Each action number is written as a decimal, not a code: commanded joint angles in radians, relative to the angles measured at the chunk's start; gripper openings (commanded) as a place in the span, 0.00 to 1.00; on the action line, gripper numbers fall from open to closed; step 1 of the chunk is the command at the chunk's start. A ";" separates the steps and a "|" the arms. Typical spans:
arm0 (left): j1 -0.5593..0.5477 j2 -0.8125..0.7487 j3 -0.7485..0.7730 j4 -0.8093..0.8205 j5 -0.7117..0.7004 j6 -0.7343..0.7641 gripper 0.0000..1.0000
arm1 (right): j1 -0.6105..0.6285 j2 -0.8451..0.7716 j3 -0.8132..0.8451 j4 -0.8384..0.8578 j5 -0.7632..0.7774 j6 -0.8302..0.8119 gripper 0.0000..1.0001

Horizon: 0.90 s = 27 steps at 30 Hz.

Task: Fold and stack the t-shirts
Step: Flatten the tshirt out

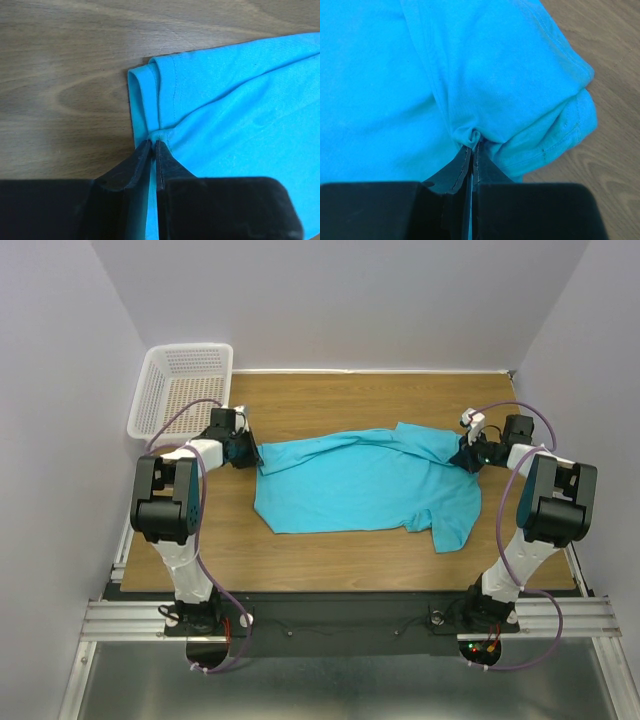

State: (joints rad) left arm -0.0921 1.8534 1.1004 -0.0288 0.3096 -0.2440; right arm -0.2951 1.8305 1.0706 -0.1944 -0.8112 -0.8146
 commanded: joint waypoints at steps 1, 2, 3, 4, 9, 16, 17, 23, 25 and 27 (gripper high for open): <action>-0.003 -0.008 0.050 -0.002 0.037 0.021 0.11 | -0.009 -0.025 0.028 -0.004 -0.013 0.000 0.01; -0.003 -0.017 0.053 0.000 0.043 0.026 0.01 | -0.009 -0.027 0.029 -0.005 -0.011 0.000 0.01; -0.001 -0.026 0.059 0.001 0.045 0.032 0.00 | -0.009 -0.028 0.029 -0.005 -0.013 -0.001 0.01; -0.003 -0.039 0.059 0.003 0.051 0.046 0.00 | -0.009 -0.030 0.032 -0.005 -0.013 -0.001 0.01; -0.001 -0.158 0.061 0.044 0.060 0.126 0.00 | -0.009 -0.046 0.069 -0.013 -0.019 0.011 0.01; 0.002 -0.309 -0.008 0.193 0.013 0.233 0.00 | -0.009 -0.039 0.198 -0.014 -0.077 0.100 0.00; 0.005 -0.336 -0.025 0.237 -0.007 0.236 0.00 | -0.009 -0.033 0.242 -0.013 -0.080 0.130 0.01; 0.041 -0.375 -0.031 0.296 -0.005 0.218 0.00 | -0.022 -0.025 0.332 -0.014 -0.106 0.181 0.01; 0.054 -0.369 -0.033 0.279 0.019 0.200 0.00 | -0.029 -0.043 0.298 -0.016 -0.114 0.172 0.01; 0.055 -0.356 -0.037 0.221 0.046 0.189 0.00 | -0.035 -0.094 0.200 -0.028 -0.111 0.099 0.00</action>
State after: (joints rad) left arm -0.0498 1.4967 1.0855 0.2020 0.3214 -0.0471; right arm -0.3077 1.8175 1.3647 -0.2077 -0.8936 -0.6689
